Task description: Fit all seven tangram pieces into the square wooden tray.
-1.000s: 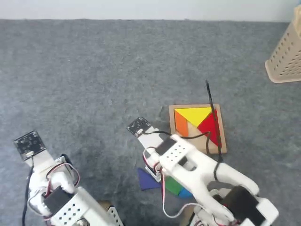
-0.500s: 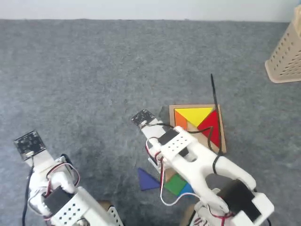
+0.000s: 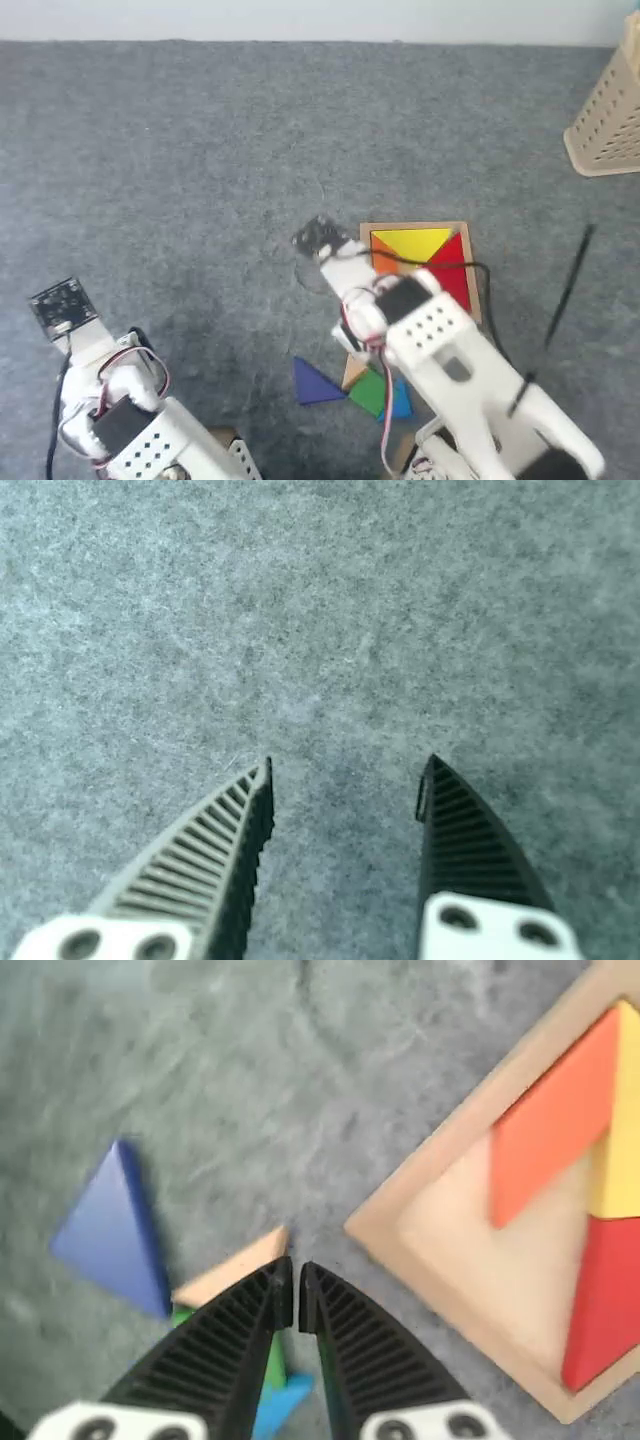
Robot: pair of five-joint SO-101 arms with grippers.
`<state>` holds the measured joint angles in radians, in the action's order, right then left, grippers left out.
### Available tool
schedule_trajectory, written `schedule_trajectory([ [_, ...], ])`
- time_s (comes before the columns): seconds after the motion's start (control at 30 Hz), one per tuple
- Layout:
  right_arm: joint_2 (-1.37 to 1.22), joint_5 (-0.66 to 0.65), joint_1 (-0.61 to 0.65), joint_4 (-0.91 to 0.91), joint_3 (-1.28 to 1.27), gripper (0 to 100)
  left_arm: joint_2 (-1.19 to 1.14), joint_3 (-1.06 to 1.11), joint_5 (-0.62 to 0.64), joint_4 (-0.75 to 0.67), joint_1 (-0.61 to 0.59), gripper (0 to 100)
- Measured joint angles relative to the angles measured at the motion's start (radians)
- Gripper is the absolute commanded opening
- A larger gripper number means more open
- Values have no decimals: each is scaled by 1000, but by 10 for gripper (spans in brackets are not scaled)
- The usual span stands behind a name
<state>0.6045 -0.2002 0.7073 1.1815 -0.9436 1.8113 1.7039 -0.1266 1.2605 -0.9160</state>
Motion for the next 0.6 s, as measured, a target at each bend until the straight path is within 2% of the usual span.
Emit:
schedule_trajectory([
  [0.13, 89, -75, 66, 5, -137, 147, 0, 0, 0, 0, 0, 225],
  [0.27, 112, -181, 80, 17, -169, 86, 0, 0, 0, 0, 0, 225],
  [0.43, 71, -209, 84, 11, -169, 61, 0, 0, 0, 0, 0, 225],
  [0.6, -83, -209, 86, -91, -167, 59, 0, 0, 0, 0, 0, 225],
])
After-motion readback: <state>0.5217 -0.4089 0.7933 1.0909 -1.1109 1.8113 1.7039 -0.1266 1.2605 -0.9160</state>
